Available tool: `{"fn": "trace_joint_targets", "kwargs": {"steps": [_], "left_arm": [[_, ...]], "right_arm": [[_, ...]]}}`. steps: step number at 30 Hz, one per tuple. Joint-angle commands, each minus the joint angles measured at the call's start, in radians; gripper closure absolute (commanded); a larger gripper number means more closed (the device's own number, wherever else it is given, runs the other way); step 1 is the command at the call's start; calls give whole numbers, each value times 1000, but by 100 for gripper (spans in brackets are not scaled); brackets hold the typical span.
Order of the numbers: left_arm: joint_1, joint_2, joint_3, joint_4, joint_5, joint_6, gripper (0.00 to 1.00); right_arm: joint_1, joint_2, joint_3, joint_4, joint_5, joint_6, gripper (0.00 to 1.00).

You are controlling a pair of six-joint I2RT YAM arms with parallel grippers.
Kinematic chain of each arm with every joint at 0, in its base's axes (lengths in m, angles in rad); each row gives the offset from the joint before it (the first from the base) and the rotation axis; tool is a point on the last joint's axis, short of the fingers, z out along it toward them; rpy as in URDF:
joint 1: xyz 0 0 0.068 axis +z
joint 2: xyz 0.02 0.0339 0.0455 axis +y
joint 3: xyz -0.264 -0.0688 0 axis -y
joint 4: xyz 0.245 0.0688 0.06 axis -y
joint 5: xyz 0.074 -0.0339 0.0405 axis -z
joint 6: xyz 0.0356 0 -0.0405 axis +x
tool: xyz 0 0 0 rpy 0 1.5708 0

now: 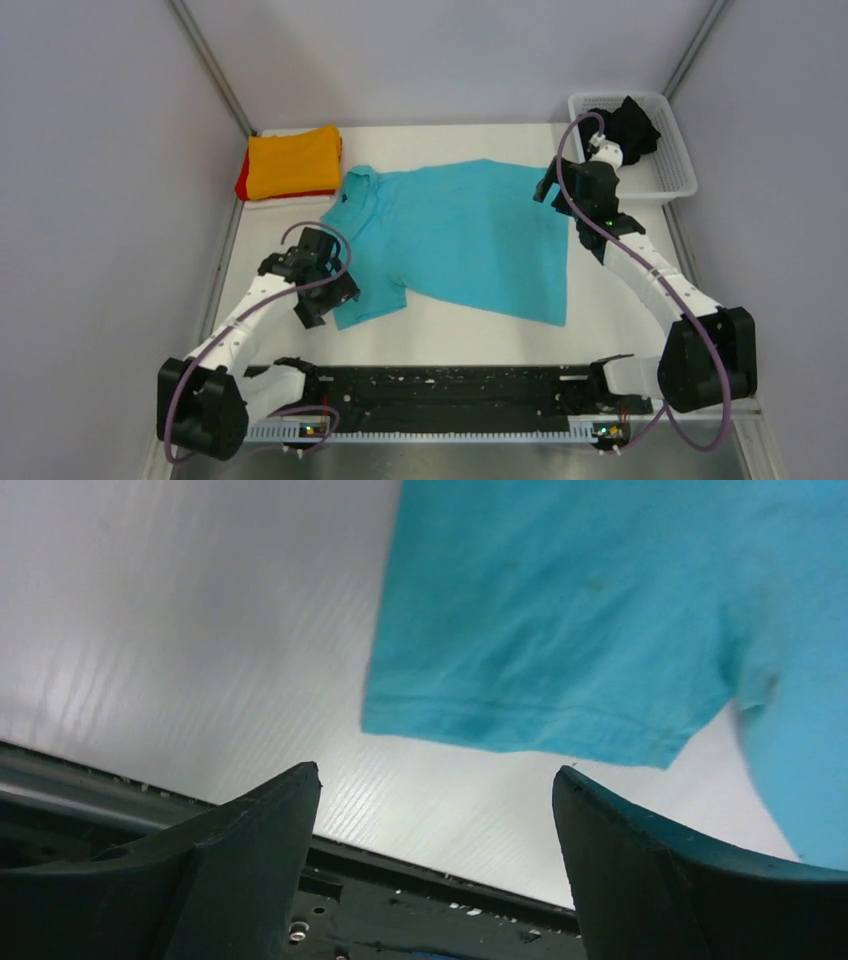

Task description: Fold and stack the t-shirts

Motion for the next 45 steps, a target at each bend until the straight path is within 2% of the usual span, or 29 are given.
{"fn": "trace_joint_targets", "kwargs": {"steps": [1,3,9,17,20,27,30,32,34,38,45], "left_arm": [[-5,-122,-128,-9,75,-132,12],[-5,-128,-160,-6,64,-149,15],[-5,-58,-202,74,14,-166,35],[-5,78,-167,159,-57,-165,41],[-5,119,-156,169,-94,-166,47],[-5,216,-170,255,-46,-153,63],[-5,249,-174,285,-40,-154,77],[-5,270,-166,295,-41,-146,83],[-5,286,-155,296,-50,-136,100],[-5,282,-123,293,-53,-95,100],[-5,118,-99,325,-27,43,100]], "right_arm": [[-7,6,12,4,-13,13,1],[-8,14,17,2,-19,13,1],[-8,21,20,0,-46,11,1],[-8,8,18,-7,-47,5,1],[-8,5,18,-10,-38,1,1],[-8,2,19,-14,-22,-6,1],[-7,1,19,-15,-21,-9,1],[-8,-1,20,-16,-20,-10,1],[-7,-4,19,-18,-19,-12,1],[-7,-16,23,-44,-23,-19,1],[10,-108,-14,-251,-47,34,1]]}}
